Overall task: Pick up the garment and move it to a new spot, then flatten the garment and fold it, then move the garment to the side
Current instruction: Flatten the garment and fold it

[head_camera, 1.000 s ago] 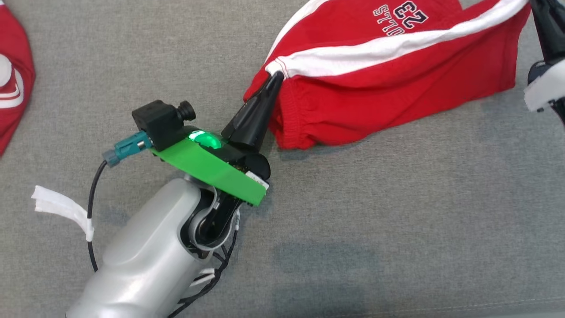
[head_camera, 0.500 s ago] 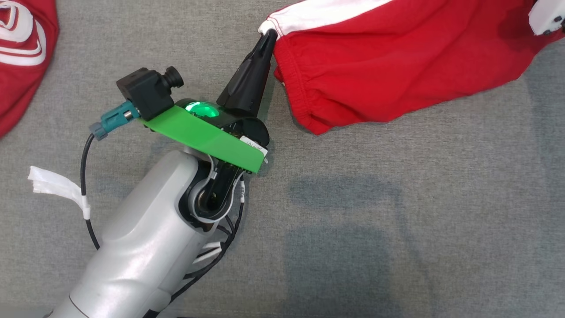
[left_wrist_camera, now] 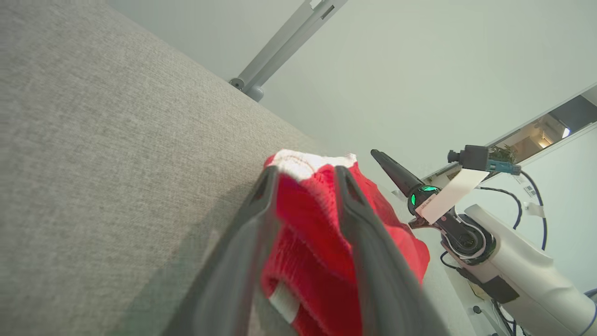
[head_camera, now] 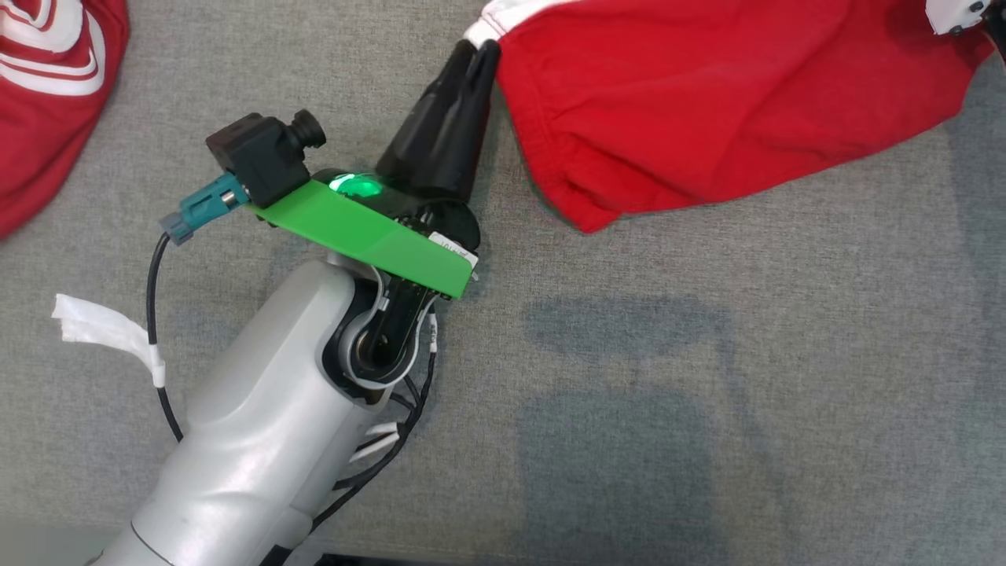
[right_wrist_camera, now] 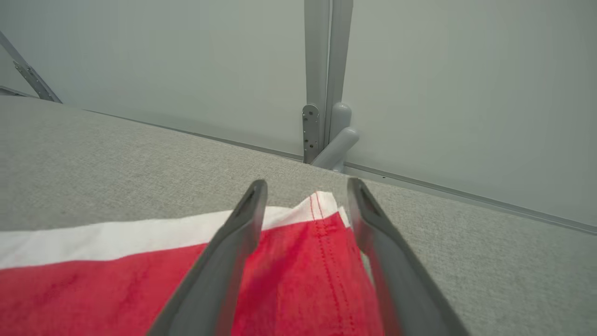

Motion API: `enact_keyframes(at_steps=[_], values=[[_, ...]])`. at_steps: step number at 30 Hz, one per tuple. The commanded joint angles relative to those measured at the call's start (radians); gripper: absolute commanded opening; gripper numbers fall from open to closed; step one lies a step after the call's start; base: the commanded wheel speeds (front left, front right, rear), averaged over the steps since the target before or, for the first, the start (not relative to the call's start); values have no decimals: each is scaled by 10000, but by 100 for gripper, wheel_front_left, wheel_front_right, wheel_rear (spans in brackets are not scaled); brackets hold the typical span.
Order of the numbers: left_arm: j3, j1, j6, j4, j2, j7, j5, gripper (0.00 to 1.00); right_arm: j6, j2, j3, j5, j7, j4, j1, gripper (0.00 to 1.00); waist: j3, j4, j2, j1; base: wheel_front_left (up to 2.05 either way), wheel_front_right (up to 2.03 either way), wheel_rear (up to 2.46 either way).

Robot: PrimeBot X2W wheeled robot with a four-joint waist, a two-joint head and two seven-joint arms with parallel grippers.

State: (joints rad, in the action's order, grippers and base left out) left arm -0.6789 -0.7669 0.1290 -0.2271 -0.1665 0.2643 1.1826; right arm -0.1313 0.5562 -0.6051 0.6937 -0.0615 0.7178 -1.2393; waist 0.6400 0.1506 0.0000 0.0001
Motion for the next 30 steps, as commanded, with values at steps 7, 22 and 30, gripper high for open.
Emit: enact_keyframes(at_steps=[7,22,30], values=[[1024,726,28,-797,-34,-2,-2172,100,10,274,-192,873,-1583,-288,1006,100,-714,-209,0,-1,0,0,0],[3819,4516,-822,1583,1102,-2,-8264,100,10,524,69,2573,-990,529,2654,100,-1567,-6,0,-1,0,0,0],[3069,5116,-1029,2161,1153,-2,-8520,100,10,251,-39,2612,644,2261,1626,100,-1389,621,0,-1,0,0,0]])
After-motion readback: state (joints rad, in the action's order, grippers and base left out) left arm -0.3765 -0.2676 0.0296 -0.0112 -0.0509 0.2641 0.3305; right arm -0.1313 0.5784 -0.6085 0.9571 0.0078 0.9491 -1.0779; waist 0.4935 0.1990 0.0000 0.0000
